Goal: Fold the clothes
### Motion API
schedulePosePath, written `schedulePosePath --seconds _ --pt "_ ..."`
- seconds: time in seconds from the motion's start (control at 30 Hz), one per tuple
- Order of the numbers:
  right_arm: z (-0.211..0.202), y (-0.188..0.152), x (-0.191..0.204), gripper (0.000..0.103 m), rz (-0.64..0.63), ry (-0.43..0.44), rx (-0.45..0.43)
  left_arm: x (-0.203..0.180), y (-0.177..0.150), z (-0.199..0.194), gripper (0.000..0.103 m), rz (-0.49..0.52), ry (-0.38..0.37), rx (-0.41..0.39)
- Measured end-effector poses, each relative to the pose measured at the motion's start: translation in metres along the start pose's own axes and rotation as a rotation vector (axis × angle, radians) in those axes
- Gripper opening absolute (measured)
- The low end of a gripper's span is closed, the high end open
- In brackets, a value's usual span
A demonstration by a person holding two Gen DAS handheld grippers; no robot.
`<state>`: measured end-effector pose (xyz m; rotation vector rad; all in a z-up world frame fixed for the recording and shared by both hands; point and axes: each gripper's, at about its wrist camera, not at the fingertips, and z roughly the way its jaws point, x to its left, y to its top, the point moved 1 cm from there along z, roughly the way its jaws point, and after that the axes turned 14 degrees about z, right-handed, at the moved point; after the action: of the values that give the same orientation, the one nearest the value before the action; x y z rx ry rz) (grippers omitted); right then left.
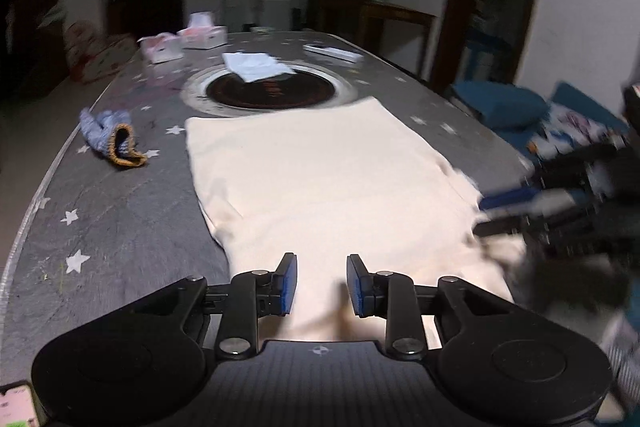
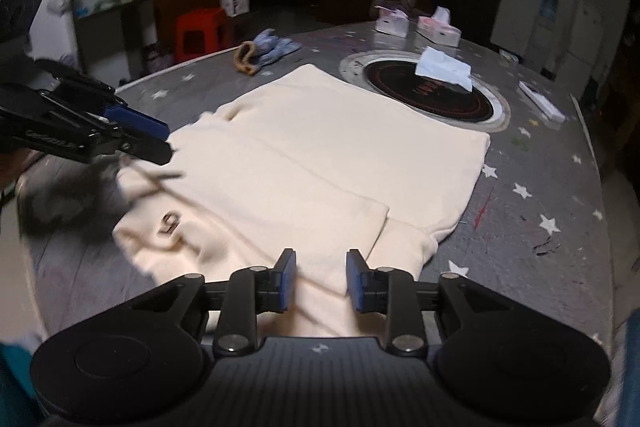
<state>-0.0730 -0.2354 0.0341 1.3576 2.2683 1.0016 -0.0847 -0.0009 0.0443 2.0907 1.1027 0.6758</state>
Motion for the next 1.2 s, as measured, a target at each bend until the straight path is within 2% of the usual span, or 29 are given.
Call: schedulePosePath --seconds 0.07,0.17,0.37,0.5,0.57,0.6,0.7,0.97,1.03,1.07,1.1,1.13,1.2 --pt "-0.01 -0.005 0.005 0.029 -0.034 -0.004 0.001 -0.01 -0.007 -0.01 0.03 0.058 0.004 0.004" --pt "-0.02 -0.013 0.012 0.04 -0.088 -0.015 0.001 -0.027 -0.015 -0.017 0.032 0.172 0.02 0.002" --pt "-0.028 -0.038 0.031 0.047 -0.253 -0.051 0.002 -0.055 -0.025 -0.016 0.033 0.368 0.038 -0.013" --pt "-0.021 -0.045 0.035 0.047 -0.291 -0.056 0.003 -0.06 -0.027 -0.005 0.033 0.411 0.045 -0.021" --pt "-0.017 -0.048 0.037 0.048 -0.307 -0.057 0.0 -0.061 -0.028 -0.001 0.025 0.423 0.045 -0.027" --pt "-0.016 -0.049 0.037 0.048 -0.319 -0.059 -0.005 -0.061 -0.027 0.0 0.016 0.423 0.042 -0.035" --pt "-0.014 -0.051 0.038 0.049 -0.335 -0.048 -0.019 -0.054 -0.02 0.0 0.009 0.382 0.031 -0.061" --pt "-0.003 -0.043 0.038 0.046 -0.317 0.012 -0.053 -0.02 0.004 0.017 0.008 0.196 0.0 -0.07" --pt "0.001 -0.039 0.036 0.038 -0.283 0.033 -0.054 -0.015 0.005 0.022 0.008 0.174 -0.007 -0.064" --pt "0.003 -0.036 0.034 0.024 -0.252 0.048 -0.051 -0.015 0.005 0.021 0.008 0.173 -0.01 -0.063" --pt "0.004 -0.033 0.032 0.016 -0.219 0.063 -0.047 -0.015 0.004 0.021 0.009 0.171 -0.013 -0.061" --pt "0.005 -0.03 0.029 0.016 -0.183 0.076 -0.044 -0.015 0.003 0.02 0.013 0.176 -0.013 -0.062" --pt "0.005 -0.025 0.023 0.014 -0.126 0.088 -0.048 -0.015 -0.002 0.014 0.016 0.191 -0.01 -0.06"
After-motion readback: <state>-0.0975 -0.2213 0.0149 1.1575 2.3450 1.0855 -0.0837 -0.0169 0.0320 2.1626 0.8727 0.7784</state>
